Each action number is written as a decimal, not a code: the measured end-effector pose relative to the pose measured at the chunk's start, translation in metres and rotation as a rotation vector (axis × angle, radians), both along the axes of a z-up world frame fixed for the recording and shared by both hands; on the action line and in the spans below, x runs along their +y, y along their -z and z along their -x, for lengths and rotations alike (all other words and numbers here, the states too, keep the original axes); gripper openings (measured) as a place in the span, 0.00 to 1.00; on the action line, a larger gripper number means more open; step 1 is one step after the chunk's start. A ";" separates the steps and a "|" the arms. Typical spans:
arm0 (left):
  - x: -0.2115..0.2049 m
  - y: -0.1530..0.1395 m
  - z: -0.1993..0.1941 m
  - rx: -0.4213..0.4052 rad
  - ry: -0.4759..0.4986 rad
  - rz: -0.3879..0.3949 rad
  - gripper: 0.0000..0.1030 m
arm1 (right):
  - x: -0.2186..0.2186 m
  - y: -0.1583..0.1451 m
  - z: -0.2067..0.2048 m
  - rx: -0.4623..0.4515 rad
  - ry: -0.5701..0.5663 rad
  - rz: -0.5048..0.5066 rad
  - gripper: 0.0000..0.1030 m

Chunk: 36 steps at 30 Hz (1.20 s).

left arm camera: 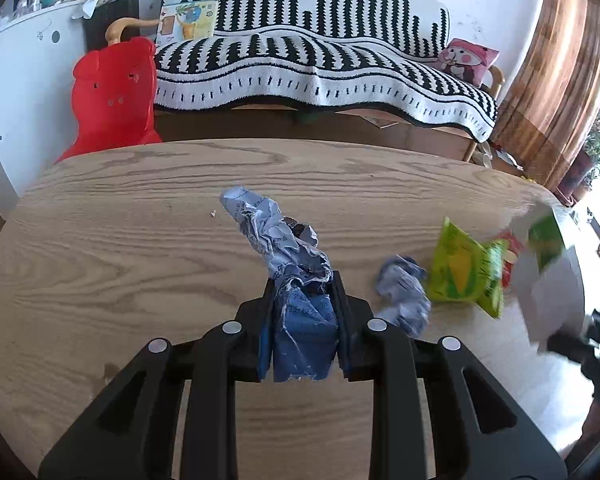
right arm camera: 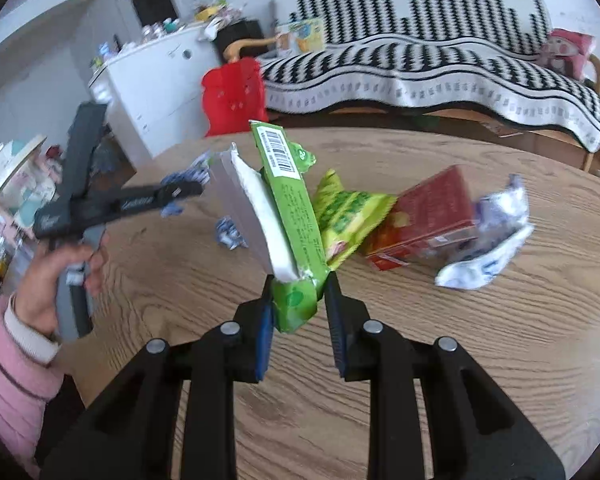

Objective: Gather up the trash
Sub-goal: 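Grasp the green-white snack bag with the right tool while the left tool grasps the blue crumpled wrapper, then carry both items to the black bin and open both tools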

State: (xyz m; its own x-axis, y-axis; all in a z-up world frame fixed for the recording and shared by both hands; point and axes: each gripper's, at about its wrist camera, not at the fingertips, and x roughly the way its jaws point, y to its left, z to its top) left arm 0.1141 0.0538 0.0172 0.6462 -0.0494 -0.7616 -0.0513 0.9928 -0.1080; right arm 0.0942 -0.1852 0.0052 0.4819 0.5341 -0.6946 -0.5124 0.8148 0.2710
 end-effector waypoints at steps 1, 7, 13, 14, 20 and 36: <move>-0.003 -0.003 0.005 -0.003 0.005 0.001 0.24 | -0.004 -0.001 -0.001 -0.001 0.016 0.000 0.24; -0.017 -0.014 0.025 -0.017 0.035 -0.013 0.24 | -0.037 0.002 -0.006 0.020 0.122 -0.006 0.24; -0.027 -0.019 0.040 -0.017 0.060 -0.020 0.23 | -0.056 0.002 0.000 0.030 0.165 -0.017 0.24; -0.028 -0.020 0.042 -0.017 0.061 -0.022 0.24 | -0.057 0.002 0.001 0.031 0.167 -0.017 0.24; -0.030 -0.021 0.046 -0.014 0.067 -0.021 0.24 | -0.058 0.003 0.003 0.043 0.172 -0.007 0.24; -0.149 -0.054 0.099 -0.074 0.320 0.051 0.24 | -0.144 -0.066 0.093 -0.092 0.254 -0.180 0.24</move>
